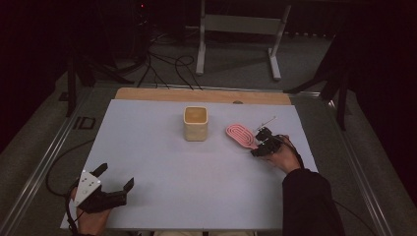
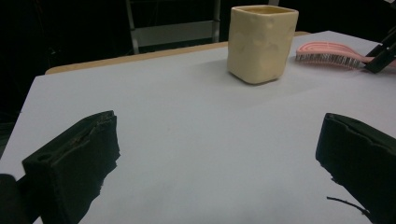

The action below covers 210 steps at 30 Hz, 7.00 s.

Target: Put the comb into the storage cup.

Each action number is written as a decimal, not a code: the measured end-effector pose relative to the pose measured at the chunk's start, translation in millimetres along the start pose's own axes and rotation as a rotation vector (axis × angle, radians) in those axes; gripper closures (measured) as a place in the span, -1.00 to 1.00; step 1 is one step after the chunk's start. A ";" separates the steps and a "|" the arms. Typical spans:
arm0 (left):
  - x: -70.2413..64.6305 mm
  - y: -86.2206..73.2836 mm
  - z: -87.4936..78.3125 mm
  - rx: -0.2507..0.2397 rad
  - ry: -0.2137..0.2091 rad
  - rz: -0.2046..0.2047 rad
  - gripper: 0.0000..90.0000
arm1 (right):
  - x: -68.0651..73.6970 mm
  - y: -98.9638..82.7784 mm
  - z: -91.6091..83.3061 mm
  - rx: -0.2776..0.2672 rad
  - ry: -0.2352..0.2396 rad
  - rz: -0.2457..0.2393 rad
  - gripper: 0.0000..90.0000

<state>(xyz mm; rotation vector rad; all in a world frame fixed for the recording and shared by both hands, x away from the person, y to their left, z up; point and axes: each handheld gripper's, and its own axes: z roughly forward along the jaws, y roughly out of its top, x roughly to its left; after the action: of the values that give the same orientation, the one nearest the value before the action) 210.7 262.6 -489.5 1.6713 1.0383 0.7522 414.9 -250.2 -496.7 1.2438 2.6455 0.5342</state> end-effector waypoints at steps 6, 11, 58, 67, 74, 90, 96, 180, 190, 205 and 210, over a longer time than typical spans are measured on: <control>-0.2 0.0 0.2 0.001 -0.001 0.001 -1.00 | 0.0 1.9 0.8 0.003 -0.004 0.015 0.45; -0.5 0.0 0.0 0.000 -0.001 0.000 -1.00 | 2.0 1.7 0.9 0.006 -0.021 -0.009 0.45; -0.2 -0.3 -0.1 0.008 0.005 0.000 -1.00 | 8.6 -0.9 -16.5 -0.113 -0.023 0.058 0.54; -0.1 -0.4 -0.1 0.011 0.005 0.002 -1.00 | 13.9 -0.7 -23.7 -0.159 -0.032 0.051 0.54; 0.0 -0.5 0.1 0.012 0.005 0.003 -1.00 | 16.9 -1.3 -31.9 -0.209 -0.035 0.054 0.54; -0.4 -0.8 0.9 0.018 0.013 0.001 -1.00 | 32.7 -12.7 -57.9 -0.365 -0.016 0.053 0.54; -0.3 -0.8 0.8 0.018 0.013 0.000 -1.00 | 39.9 -22.8 -58.8 -0.408 -0.019 0.057 0.54; -71.5 85.2 80.4 0.077 -0.212 0.039 -1.00 | 104.5 -59.7 -85.3 -0.739 -0.056 0.059 0.54; -78.9 97.1 92.5 0.057 -0.259 0.024 -1.00 | 108.7 -58.9 -84.5 -0.739 -0.047 0.048 0.54; -85.9 102.6 106.0 0.072 -0.311 0.013 -1.00 | 111.1 -57.7 -84.2 -0.742 -0.040 0.044 0.54; -88.2 103.5 110.5 0.075 -0.323 0.007 -1.00 | 112.5 -56.9 -84.1 -0.743 -0.036 0.041 0.54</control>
<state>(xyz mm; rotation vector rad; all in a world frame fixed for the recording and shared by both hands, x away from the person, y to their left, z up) 295.4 122.6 -426.9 1.7902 0.8410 0.4323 277.6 -217.7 -441.5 1.0348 2.0531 1.3207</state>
